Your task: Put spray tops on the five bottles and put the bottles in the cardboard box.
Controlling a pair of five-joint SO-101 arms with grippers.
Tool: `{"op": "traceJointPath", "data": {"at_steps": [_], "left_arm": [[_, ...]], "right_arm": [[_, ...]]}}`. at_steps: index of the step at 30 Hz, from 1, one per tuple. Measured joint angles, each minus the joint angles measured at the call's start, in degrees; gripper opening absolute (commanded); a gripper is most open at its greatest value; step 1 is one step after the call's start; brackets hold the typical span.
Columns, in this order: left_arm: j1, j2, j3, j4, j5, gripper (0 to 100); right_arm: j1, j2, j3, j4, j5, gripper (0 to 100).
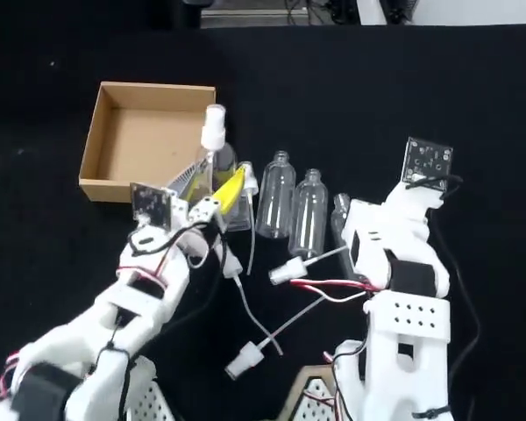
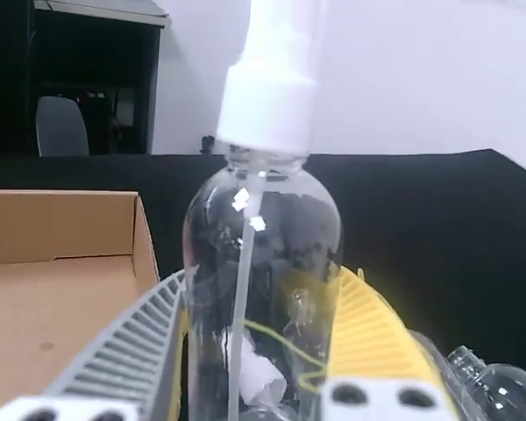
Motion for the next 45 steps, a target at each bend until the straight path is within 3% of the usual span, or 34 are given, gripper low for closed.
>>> {"op": "traceJointPath", "data": {"at_steps": [12, 17, 34, 40, 45], "left_arm": [[0.0, 21.5, -4.6, -22.6, -0.5, 4], [0.0, 26.6, -6.4, -26.3, -0.5, 4], [-0.9, 27.3, -6.7, -26.8, -0.6, 4], [-0.8, 17.5, -6.2, -26.3, -0.6, 4], [-5.5, 6.3, -8.5, -9.5, -0.5, 4]], "right_arm": [[0.0, 0.0, 0.0, 0.0, 0.0, 9.9], [0.0, 0.0, 0.0, 0.0, 0.0, 9.9], [0.0, 0.0, 0.6, 0.0, 0.0, 9.9], [0.0, 0.0, 3.5, -4.0, 0.0, 9.9], [0.0, 0.0, 4.2, -5.7, 0.0, 9.9]]}}
